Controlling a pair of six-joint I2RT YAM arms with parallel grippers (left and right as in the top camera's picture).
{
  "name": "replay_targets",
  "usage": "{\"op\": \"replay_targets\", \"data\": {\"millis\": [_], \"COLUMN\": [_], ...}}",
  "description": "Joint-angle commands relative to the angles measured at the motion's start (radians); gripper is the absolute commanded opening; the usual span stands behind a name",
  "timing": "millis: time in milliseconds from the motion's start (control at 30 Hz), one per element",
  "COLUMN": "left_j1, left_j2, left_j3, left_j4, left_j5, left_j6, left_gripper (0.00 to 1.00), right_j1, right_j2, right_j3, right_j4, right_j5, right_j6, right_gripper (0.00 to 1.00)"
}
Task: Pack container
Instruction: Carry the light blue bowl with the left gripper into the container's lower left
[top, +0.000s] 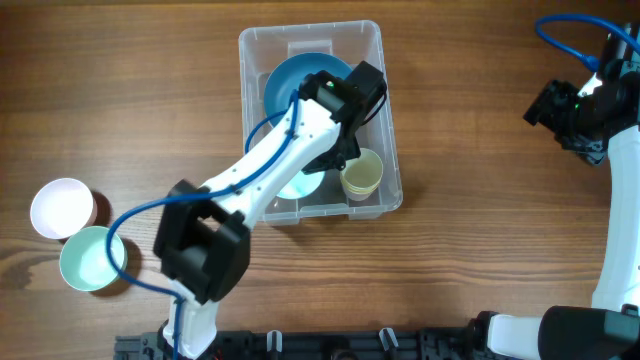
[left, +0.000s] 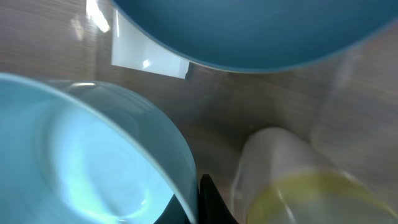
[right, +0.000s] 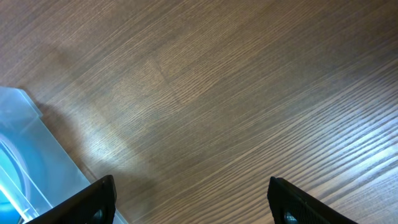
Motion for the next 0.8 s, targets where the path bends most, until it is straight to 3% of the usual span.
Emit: {"op": "replay_targets", "data": {"millis": [0,67,133,167,233,367,533,767], "left_j1": [0.006,0.007,0.007,0.007,0.006,0.019,0.086,0.380], "left_j2": [0.043,0.047,0.047,0.047,0.047,0.015,-0.159,-0.536], "left_j3": [-0.007,-0.007,-0.007,-0.007,-0.007,-0.006,-0.005,-0.006], "left_j4": [0.005,0.003,0.000,-0.002,-0.008,-0.018,-0.052,-0.216], "left_j5": [-0.016,-0.016,-0.016,-0.016,-0.016,-0.018,-0.074,-0.212], "left_j6": [-0.023,-0.023,-0.023,-0.022,-0.018,0.002,0.014,0.045], "left_gripper": [0.04,0.07,0.29,0.31,0.47,0.47,0.47,0.50], "right_j1": [-0.001,-0.001,-0.001,-0.001,-0.001,-0.001,-0.001,-0.001], "right_j2": [0.007,0.007,0.007,0.007,0.007,0.007,0.007,0.007], "right_j3": [-0.004,-0.004,-0.004,-0.004,-0.004,-0.004,-0.004,-0.004], "right_j4": [-0.005,-0.005,-0.005,-0.005,-0.005,-0.005,-0.005,-0.003], "right_j5": [-0.010,-0.009,-0.009,-0.009,-0.009,-0.009,-0.009,-0.009], "right_j6": [-0.010,-0.010,-0.010,-0.010,-0.010,-0.010,-0.010,-0.010], "right_gripper": [0.79,0.79,0.79,0.79,0.79,0.79,0.79,0.79]}}
